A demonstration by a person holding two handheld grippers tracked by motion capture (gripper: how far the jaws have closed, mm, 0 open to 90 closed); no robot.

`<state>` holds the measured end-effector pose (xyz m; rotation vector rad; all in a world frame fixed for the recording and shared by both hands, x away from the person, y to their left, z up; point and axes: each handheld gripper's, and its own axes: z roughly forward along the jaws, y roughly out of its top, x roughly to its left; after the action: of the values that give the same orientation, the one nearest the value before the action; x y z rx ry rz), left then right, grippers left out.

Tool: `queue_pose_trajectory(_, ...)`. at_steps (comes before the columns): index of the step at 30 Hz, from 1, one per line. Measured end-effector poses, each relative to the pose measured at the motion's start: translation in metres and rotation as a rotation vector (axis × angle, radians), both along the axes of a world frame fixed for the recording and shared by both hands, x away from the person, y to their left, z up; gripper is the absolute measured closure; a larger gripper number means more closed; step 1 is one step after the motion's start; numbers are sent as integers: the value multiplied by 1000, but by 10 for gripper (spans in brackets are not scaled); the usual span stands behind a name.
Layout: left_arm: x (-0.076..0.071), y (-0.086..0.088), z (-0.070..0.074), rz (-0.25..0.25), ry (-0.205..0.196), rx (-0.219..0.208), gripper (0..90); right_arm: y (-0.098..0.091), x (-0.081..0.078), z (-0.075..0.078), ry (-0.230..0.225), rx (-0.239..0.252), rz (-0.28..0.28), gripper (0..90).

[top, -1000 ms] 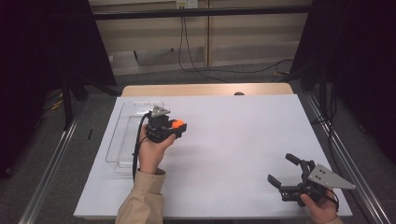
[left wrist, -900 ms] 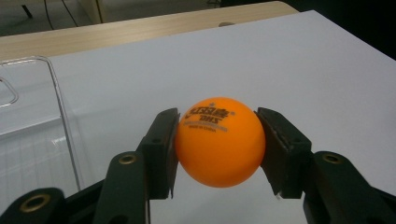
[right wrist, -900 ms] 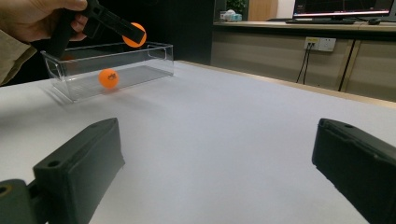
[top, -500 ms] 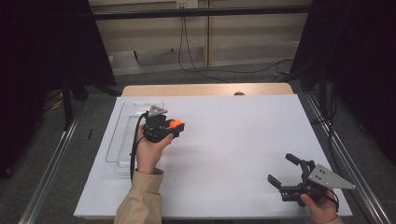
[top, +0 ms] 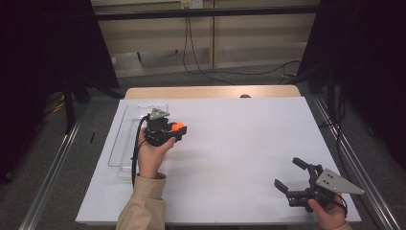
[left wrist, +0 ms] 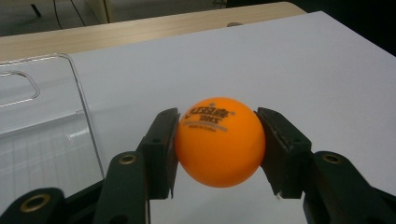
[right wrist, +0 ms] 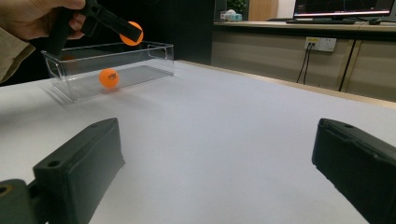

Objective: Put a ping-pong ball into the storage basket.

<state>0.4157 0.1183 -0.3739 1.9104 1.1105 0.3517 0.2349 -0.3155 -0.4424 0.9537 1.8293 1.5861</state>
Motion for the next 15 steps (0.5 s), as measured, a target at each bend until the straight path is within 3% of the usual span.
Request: queue_pose_trajectory(15,0,10,2,35,-11,-8,509,0,0,0,0,0,1,12)
